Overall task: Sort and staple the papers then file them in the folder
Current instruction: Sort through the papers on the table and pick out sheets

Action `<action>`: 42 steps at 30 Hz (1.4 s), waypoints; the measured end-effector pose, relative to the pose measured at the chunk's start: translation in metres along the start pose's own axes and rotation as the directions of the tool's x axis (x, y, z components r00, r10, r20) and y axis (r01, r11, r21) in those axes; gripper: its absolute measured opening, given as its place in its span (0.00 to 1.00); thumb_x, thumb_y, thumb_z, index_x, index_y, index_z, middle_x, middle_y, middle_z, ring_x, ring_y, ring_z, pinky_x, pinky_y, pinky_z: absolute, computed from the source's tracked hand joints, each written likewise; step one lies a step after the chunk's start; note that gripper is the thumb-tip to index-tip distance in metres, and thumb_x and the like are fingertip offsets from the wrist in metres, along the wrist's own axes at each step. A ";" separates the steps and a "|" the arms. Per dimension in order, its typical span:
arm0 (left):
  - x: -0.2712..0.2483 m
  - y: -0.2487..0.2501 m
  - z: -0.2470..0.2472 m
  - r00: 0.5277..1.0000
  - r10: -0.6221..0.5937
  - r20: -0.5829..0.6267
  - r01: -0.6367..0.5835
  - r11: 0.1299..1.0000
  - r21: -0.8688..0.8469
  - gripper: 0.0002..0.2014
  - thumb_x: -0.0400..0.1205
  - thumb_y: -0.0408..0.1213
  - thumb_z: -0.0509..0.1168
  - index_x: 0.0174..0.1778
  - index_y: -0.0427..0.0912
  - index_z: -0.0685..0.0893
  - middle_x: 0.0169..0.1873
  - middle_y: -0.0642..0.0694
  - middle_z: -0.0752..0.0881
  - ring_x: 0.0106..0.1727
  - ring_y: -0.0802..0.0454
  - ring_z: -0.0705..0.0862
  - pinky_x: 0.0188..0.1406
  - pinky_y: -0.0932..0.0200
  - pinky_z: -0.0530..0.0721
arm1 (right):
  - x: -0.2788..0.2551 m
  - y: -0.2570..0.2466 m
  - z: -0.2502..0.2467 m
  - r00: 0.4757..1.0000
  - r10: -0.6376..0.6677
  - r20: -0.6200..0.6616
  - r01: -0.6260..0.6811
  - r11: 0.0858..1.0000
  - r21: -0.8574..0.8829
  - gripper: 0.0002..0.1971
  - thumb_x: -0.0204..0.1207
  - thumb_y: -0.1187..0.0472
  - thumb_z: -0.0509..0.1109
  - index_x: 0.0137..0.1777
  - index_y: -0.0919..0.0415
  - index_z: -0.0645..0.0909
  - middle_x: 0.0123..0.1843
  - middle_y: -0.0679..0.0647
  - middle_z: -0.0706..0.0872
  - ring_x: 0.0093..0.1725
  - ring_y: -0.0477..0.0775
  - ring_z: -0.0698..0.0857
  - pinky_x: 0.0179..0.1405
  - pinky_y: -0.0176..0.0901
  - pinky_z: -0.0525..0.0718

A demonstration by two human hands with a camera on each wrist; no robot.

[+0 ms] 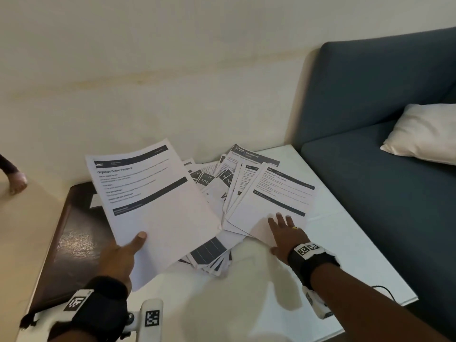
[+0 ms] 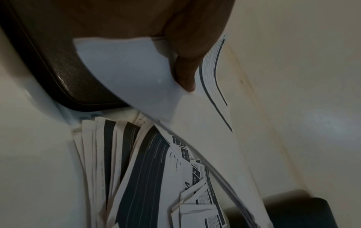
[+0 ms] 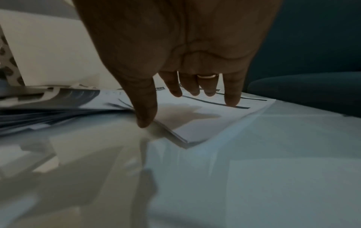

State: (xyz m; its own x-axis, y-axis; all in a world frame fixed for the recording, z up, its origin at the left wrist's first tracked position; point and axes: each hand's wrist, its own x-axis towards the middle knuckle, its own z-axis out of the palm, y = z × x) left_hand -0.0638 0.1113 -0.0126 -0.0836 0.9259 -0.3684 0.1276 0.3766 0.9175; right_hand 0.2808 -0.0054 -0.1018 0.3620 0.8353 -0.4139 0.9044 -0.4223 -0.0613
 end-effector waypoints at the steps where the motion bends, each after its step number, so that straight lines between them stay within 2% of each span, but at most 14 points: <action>1: 0.002 -0.001 0.000 1.000 -0.013 0.002 0.013 1.000 0.001 0.15 0.82 0.38 0.71 0.61 0.39 0.77 0.56 0.40 0.82 0.58 0.37 0.77 0.66 0.38 0.74 | 0.004 0.001 0.002 1.000 0.015 0.013 -0.014 1.000 -0.018 0.46 0.79 0.48 0.69 0.86 0.53 0.42 0.88 0.57 0.42 0.87 0.64 0.46 0.79 0.63 0.63; 4: 0.002 -0.001 0.003 1.000 -0.026 0.003 0.026 0.999 0.028 0.16 0.81 0.40 0.72 0.61 0.40 0.79 0.57 0.39 0.84 0.59 0.36 0.79 0.68 0.33 0.75 | 0.007 0.006 0.004 0.996 0.019 0.084 -0.016 0.999 -0.035 0.40 0.81 0.48 0.64 0.85 0.56 0.46 0.87 0.61 0.48 0.84 0.65 0.53 0.76 0.63 0.69; 6: 0.001 0.001 0.005 1.000 -0.031 0.008 0.030 0.999 0.035 0.14 0.81 0.40 0.72 0.60 0.41 0.79 0.56 0.39 0.84 0.58 0.35 0.79 0.67 0.34 0.75 | 0.005 0.004 0.004 0.994 -0.006 0.114 0.014 0.997 -0.070 0.32 0.84 0.52 0.56 0.85 0.55 0.49 0.86 0.62 0.51 0.83 0.66 0.56 0.75 0.63 0.70; 8: -0.002 0.003 0.007 0.999 -0.031 0.009 0.031 0.999 0.037 0.13 0.82 0.39 0.71 0.59 0.40 0.79 0.55 0.39 0.83 0.57 0.36 0.79 0.65 0.37 0.76 | 0.002 0.004 0.000 0.996 -0.036 0.087 0.043 0.996 -0.083 0.26 0.85 0.59 0.51 0.83 0.54 0.57 0.82 0.62 0.62 0.79 0.66 0.65 0.72 0.59 0.73; 12: -0.009 0.008 0.009 1.000 -0.019 0.015 0.018 0.999 0.044 0.13 0.83 0.39 0.70 0.60 0.40 0.78 0.55 0.39 0.82 0.58 0.36 0.78 0.63 0.39 0.75 | -0.007 0.010 -0.016 0.999 0.023 -0.043 -0.022 1.000 0.001 0.15 0.81 0.62 0.55 0.63 0.52 0.77 0.62 0.57 0.84 0.58 0.62 0.84 0.49 0.44 0.78; 16: -0.014 0.014 0.008 1.000 -0.014 0.004 0.014 0.999 0.052 0.14 0.83 0.40 0.70 0.60 0.40 0.78 0.56 0.38 0.82 0.57 0.36 0.78 0.62 0.38 0.75 | -0.018 0.015 -0.023 0.988 0.087 -0.129 -0.081 0.995 0.050 0.10 0.80 0.60 0.59 0.56 0.47 0.79 0.54 0.52 0.86 0.51 0.58 0.85 0.44 0.41 0.79; 19: -0.016 0.018 0.006 1.000 -0.013 -0.002 0.013 0.999 0.053 0.14 0.82 0.40 0.70 0.60 0.40 0.77 0.56 0.37 0.82 0.58 0.36 0.77 0.64 0.37 0.74 | -0.026 0.012 -0.024 0.990 0.046 -0.133 -0.036 0.996 0.077 0.02 0.81 0.53 0.62 0.49 0.48 0.75 0.49 0.51 0.83 0.51 0.58 0.84 0.46 0.44 0.79; 23: -0.023 0.031 0.003 1.000 0.014 0.008 -0.014 0.999 0.031 0.14 0.83 0.39 0.70 0.61 0.41 0.78 0.58 0.39 0.82 0.59 0.38 0.77 0.64 0.40 0.74 | -0.039 0.010 -0.017 0.993 -0.114 0.001 0.113 0.989 0.097 0.13 0.76 0.42 0.68 0.49 0.50 0.76 0.53 0.50 0.85 0.56 0.57 0.83 0.52 0.46 0.81; 26: -0.033 0.039 0.000 0.999 0.044 0.009 -0.044 0.999 0.016 0.20 0.81 0.41 0.71 0.66 0.38 0.79 0.60 0.39 0.82 0.61 0.36 0.78 0.67 0.36 0.75 | -0.055 0.008 -0.011 0.966 -0.238 0.102 0.233 0.971 0.052 0.17 0.75 0.44 0.70 0.60 0.51 0.80 0.58 0.51 0.86 0.62 0.57 0.81 0.60 0.48 0.80; 29: -0.046 0.038 0.000 0.997 0.064 0.042 -0.065 0.998 0.012 0.18 0.83 0.39 0.69 0.67 0.37 0.78 0.58 0.40 0.81 0.58 0.39 0.77 0.59 0.44 0.73 | -0.074 0.005 -0.003 0.907 -0.363 0.212 0.375 0.927 -0.018 0.20 0.76 0.48 0.72 0.65 0.52 0.80 0.60 0.52 0.86 0.63 0.58 0.82 0.62 0.49 0.80; 32: -0.061 0.038 0.003 0.995 0.078 0.068 -0.080 0.996 0.029 0.15 0.84 0.39 0.67 0.64 0.39 0.77 0.57 0.41 0.79 0.57 0.40 0.75 0.58 0.45 0.72 | -0.096 0.001 0.006 0.829 -0.451 0.331 0.513 0.849 -0.126 0.15 0.76 0.48 0.71 0.58 0.54 0.81 0.58 0.57 0.87 0.60 0.64 0.83 0.56 0.51 0.80; 34: -0.065 0.037 0.005 0.995 0.073 0.064 -0.076 0.997 0.034 0.14 0.84 0.39 0.68 0.62 0.40 0.77 0.57 0.41 0.80 0.57 0.39 0.76 0.59 0.44 0.72 | -0.108 0.003 0.010 0.810 -0.470 0.350 0.539 0.832 -0.133 0.17 0.75 0.40 0.69 0.50 0.53 0.80 0.54 0.57 0.87 0.56 0.65 0.84 0.53 0.53 0.82; 37: -0.067 0.033 0.006 0.996 0.060 0.069 -0.064 0.997 0.050 0.13 0.84 0.40 0.68 0.61 0.41 0.77 0.57 0.41 0.80 0.57 0.40 0.76 0.59 0.44 0.72 | -0.114 0.007 0.008 0.857 -0.414 0.306 0.448 0.893 -0.047 0.30 0.76 0.27 0.57 0.50 0.53 0.83 0.54 0.55 0.88 0.56 0.61 0.84 0.55 0.52 0.82; 42: -0.065 0.027 0.010 0.997 0.019 0.072 -0.024 0.998 0.058 0.13 0.84 0.40 0.68 0.61 0.42 0.77 0.58 0.42 0.80 0.59 0.40 0.76 0.63 0.43 0.72 | -0.097 0.019 0.009 0.997 -0.079 -0.003 0.078 0.986 0.150 0.16 0.83 0.43 0.59 0.55 0.55 0.79 0.60 0.56 0.85 0.60 0.59 0.82 0.53 0.46 0.77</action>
State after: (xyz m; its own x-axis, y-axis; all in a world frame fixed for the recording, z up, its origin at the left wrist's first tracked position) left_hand -0.0453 0.0620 0.0344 -0.0101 0.9328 -0.3602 0.1864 0.3557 0.9158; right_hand 0.2612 -0.0975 -0.0716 0.2904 0.8670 -0.4049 0.8856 -0.4038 -0.2295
